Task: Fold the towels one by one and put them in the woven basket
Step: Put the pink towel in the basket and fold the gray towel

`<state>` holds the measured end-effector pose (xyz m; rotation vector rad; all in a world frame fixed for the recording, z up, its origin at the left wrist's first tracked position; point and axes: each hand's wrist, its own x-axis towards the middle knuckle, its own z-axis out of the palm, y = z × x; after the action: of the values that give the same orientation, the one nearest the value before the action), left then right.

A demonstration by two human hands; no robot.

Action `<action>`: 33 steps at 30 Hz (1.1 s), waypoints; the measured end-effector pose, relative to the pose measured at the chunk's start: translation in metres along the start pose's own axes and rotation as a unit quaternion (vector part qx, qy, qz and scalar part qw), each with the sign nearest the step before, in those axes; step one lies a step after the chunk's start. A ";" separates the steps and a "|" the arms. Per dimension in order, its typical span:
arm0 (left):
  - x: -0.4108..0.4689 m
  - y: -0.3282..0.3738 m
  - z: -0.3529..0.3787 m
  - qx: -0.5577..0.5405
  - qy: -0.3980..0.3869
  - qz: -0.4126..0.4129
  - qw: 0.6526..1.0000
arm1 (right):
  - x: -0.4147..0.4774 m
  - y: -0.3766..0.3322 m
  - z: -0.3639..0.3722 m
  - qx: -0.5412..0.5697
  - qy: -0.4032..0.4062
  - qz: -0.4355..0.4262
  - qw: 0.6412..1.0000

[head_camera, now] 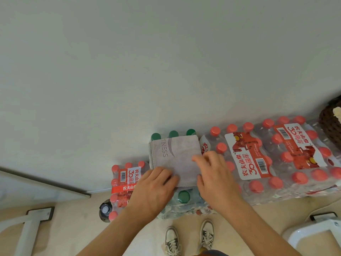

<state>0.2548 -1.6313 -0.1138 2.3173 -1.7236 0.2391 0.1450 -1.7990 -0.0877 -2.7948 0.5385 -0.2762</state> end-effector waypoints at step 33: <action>0.012 0.023 -0.036 -0.002 -0.157 -0.050 0.986 | 0.000 -0.002 -0.002 -0.070 -0.088 -0.245 0.963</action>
<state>0.2363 -1.6379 -0.0743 2.5389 -1.7277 -0.1572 0.1454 -1.7981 -0.0854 -3.0130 -0.1905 -0.0852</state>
